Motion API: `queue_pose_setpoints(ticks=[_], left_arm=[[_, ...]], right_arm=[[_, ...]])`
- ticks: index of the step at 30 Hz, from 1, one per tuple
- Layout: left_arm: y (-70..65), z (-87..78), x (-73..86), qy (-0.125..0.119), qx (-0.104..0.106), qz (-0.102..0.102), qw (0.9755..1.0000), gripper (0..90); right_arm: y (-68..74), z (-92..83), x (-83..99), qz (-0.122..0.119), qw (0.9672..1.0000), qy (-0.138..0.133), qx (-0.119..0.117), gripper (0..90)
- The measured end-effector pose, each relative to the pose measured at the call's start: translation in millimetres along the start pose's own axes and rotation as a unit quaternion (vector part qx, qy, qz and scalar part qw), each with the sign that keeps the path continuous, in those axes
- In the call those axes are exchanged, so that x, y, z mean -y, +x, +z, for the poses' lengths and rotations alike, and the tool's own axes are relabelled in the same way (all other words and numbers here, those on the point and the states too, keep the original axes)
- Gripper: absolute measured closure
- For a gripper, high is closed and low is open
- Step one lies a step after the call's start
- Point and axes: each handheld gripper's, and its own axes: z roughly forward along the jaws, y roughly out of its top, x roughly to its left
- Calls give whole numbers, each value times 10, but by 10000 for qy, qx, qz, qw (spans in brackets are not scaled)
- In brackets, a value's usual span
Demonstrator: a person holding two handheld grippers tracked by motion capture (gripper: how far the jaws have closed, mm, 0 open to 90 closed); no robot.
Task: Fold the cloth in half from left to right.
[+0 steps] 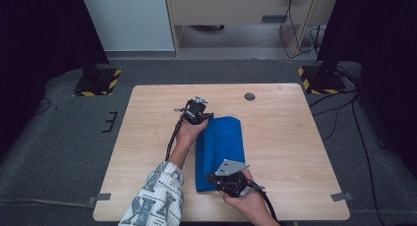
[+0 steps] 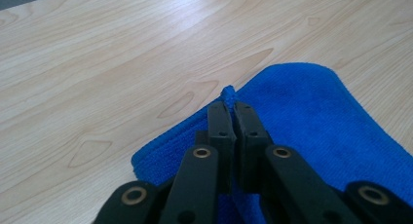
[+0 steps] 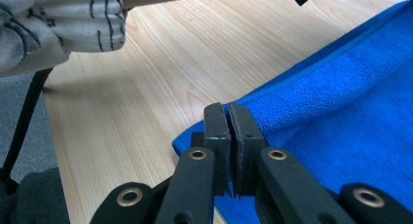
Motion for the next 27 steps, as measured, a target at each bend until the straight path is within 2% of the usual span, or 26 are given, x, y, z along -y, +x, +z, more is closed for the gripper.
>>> queue_pose_setpoints(ticks=[8, 17, 27], left_arm=[[-52, 55, -25, -66, 69, -132, 9999, 871], [-162, 100, -57, -101, 102, -97, 9999, 871], [-244, 104, -104, -199, 91, -121, 9997, 870]], right_arm=[[-58, -90, 50, 33, 10000, 3, 92, 875], [-103, -167, 136, 63, 9998, 74, 167, 875], [-123, -249, 135, 55, 9998, 26, 195, 875]])
